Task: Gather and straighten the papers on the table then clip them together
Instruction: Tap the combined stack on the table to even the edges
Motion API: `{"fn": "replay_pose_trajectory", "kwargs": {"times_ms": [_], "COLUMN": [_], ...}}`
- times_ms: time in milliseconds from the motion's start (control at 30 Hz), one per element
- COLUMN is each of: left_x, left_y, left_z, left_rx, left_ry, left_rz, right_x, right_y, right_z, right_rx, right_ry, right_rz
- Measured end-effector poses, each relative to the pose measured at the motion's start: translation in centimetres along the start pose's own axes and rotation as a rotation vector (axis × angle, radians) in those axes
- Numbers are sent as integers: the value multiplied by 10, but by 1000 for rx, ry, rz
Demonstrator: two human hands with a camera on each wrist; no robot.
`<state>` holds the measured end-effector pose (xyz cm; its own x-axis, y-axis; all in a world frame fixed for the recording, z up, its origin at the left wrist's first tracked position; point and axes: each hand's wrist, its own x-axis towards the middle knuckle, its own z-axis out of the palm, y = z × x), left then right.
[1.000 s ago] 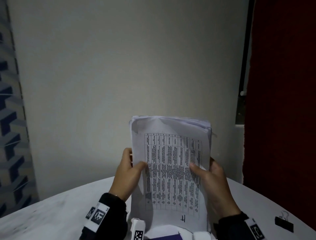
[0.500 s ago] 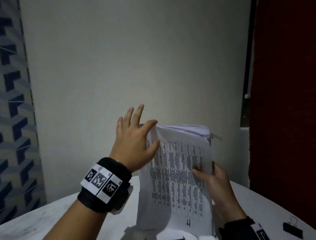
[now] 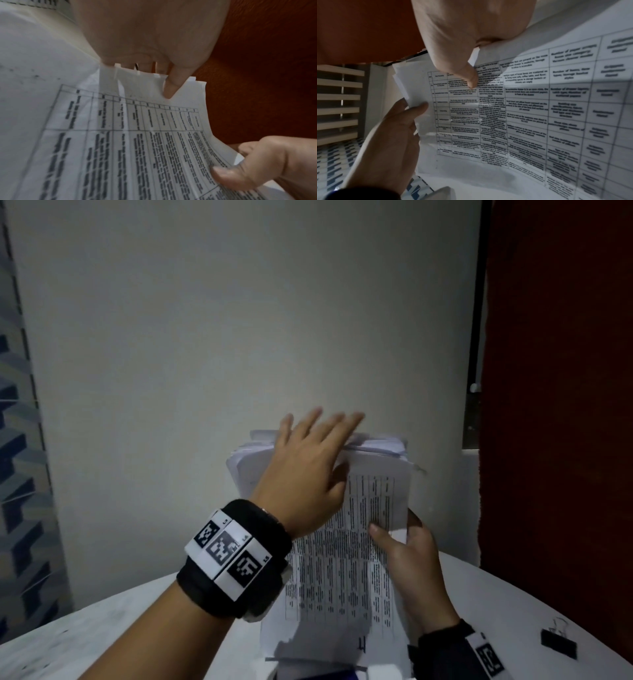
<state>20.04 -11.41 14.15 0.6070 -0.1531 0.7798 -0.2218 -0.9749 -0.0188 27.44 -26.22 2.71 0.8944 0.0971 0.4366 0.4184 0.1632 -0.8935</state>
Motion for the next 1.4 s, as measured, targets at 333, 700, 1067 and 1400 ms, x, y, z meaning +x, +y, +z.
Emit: {"fn": "replay_pose_trajectory", "kwargs": {"times_ms": [333, 700, 1067, 1400], "left_x": [-70, -82, -85, -97], "left_y": [-76, -43, -47, -64], "left_z": [14, 52, 71, 87], "left_rx": [-1138, -911, -973, -1166], "left_ry": [70, 334, 254, 65], "left_rz": [-773, -709, -799, -828], "right_x": [8, -6, -7, 0], "right_y": [-13, -24, -4, 4], "right_z": [-24, -5, 11, 7], "right_rx": [157, -63, -21, 39], "right_ry": [6, 69, 168, 77], "right_rz": [68, -142, 26, 187]}}
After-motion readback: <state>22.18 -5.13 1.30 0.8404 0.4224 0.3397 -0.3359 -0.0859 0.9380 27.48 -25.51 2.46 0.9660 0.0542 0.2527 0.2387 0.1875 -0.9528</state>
